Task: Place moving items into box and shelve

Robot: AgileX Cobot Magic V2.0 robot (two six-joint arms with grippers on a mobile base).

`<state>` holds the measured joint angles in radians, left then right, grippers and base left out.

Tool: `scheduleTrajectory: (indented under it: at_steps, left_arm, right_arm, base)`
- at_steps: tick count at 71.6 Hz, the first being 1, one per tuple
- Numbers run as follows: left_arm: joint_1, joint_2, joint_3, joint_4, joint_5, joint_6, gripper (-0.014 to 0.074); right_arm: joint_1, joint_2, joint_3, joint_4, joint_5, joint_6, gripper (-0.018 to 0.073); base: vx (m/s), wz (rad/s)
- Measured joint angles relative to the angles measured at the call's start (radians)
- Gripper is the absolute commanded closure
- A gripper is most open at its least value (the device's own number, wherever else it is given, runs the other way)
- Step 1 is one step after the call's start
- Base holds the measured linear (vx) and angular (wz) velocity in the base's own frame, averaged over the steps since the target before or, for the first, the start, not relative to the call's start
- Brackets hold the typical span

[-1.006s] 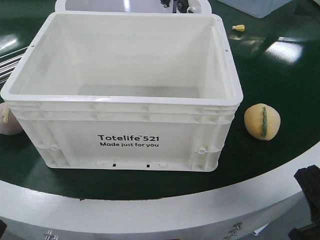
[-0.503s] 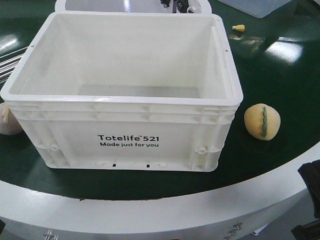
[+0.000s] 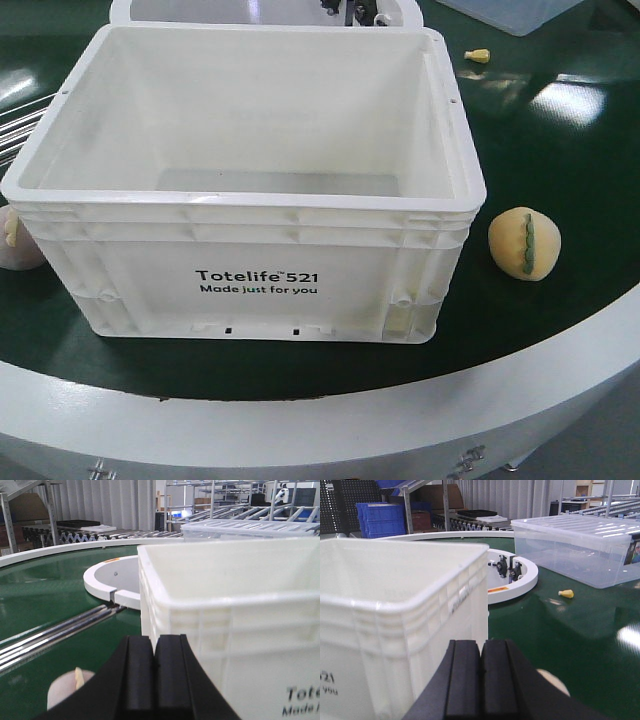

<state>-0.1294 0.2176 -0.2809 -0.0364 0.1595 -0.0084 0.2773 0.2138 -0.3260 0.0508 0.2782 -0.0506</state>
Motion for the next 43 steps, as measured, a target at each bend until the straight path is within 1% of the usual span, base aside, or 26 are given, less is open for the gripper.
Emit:
scheduleTrajectory:
  at_steps: [7, 17, 25, 33, 37, 43]
  left_arm:
    - [0.0, 0.129, -0.112, 0.003, -0.013, 0.002, 0.0623]
    - [0.0, 0.299, -0.261, 0.004, -0.062, 0.008, 0.0623]
    - [0.0, 0.418, -0.354, 0.004, -0.079, 0.008, 0.0623]
    - [0.0, 0.496, -0.402, 0.004, -0.086, 0.008, 0.0623]
    - [0.0, 0.519, -0.408, 0.004, -0.095, 0.008, 0.0623]
    - [0.0, 0.535, -0.408, 0.004, -0.096, 0.008, 0.0619]
  right_arm:
    - [0.0, 0.124, -0.122, -0.02, 0.002, 0.0, 0.0574]
    - [0.0, 0.302, -0.272, -0.051, 0.0, -0.001, 0.0574]
    - [0.0, 0.41, -0.369, -0.065, -0.038, -0.001, 0.0574]
    - [0.0, 0.472, -0.404, -0.067, -0.118, -0.001, 0.0574]
    - [0.0, 0.492, -0.408, -0.067, -0.165, -0.001, 0.0574]
    - [0.0, 0.505, -0.408, -0.067, -0.199, -0.001, 0.0573]
  base:
    - [0.0, 0.0]
    - [0.0, 0.0]
    - [0.0, 0.0]
    - [0.0, 0.0]
    - [0.0, 0.0]
    - [0.0, 0.0]
